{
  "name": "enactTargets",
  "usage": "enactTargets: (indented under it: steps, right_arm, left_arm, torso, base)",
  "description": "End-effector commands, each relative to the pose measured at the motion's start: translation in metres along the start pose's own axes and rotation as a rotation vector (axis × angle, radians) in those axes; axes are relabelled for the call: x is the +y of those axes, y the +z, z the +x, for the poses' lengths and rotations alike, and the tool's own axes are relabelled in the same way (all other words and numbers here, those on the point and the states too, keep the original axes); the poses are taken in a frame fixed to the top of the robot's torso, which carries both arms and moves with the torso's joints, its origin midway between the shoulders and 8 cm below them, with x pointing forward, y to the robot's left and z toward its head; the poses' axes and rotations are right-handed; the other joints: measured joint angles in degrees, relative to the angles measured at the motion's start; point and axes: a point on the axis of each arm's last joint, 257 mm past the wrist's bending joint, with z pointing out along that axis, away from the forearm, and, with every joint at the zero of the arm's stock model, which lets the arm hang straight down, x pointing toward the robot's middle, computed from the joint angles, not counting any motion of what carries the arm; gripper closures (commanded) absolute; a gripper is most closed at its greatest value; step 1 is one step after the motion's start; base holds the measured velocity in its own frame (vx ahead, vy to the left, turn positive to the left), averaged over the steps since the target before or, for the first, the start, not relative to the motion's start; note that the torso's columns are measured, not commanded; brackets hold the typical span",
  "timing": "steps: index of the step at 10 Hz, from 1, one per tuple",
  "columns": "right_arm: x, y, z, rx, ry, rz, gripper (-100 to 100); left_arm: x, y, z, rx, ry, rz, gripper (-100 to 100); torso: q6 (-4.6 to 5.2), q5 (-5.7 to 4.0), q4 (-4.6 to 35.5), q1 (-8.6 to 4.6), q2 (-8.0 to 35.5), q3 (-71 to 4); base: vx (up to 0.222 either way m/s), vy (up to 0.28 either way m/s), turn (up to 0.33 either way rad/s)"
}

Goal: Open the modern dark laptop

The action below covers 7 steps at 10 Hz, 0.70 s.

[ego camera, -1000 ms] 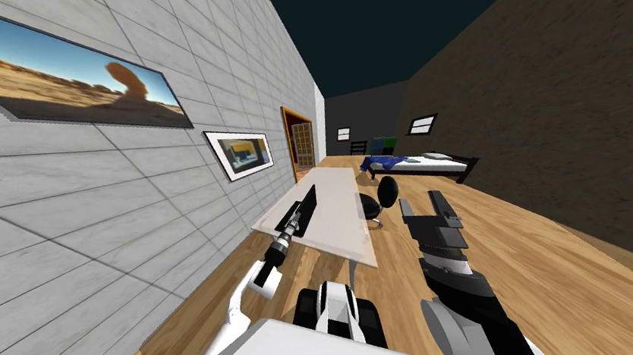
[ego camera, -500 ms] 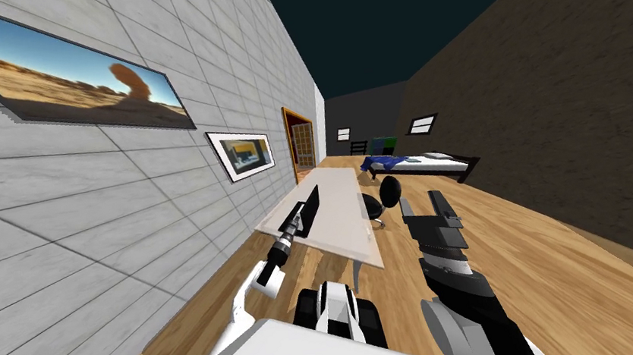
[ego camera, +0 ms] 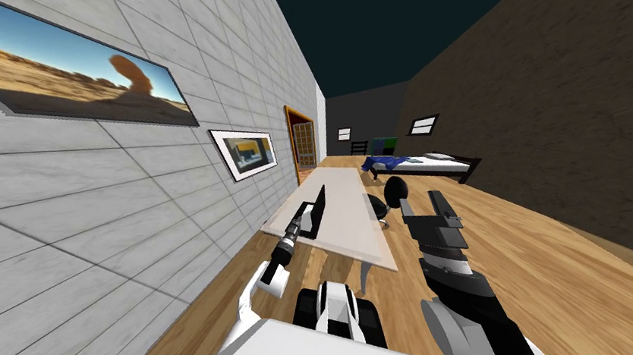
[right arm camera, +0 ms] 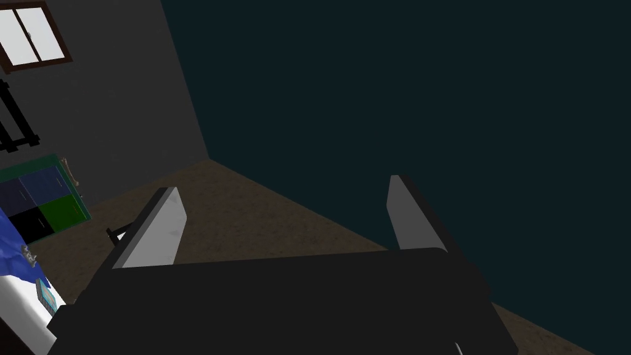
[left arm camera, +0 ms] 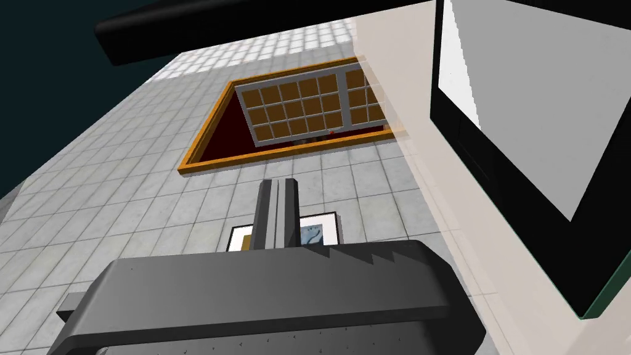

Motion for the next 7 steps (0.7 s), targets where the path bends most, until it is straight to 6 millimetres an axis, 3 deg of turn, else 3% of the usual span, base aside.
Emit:
enactTargets:
  steps: [1,5,7]
  right_arm:
    - [0.000,0.000,0.000,0.000,0.000,0.000,0]
    - [0.000,0.000,0.000,0.000,0.000,0.000,0]
    - [0.000,0.000,0.000,0.000,0.000,0.000,0]
  left_arm:
    - [-0.006,0.000,-0.011,0.010,0.123,-0.004,-100]
    - [-0.014,-0.001,-0.028,0.021,0.311,-0.012,-100]
    - [-0.020,-0.001,-0.029,0.017,0.290,-0.012,-100]
  torso:
    - [0.01,-0.08,0.0,-0.26,0.0,0.0]
    - [0.00,0.10,0.0,0.39,-0.1,-0.1]
    - [-0.01,0.17,0.0,0.63,-0.1,0.0]
  base:
    - [-0.032,-0.125,-0.001]
    - [-0.020,-0.165,-0.002]
    - [0.038,-0.059,-0.015]
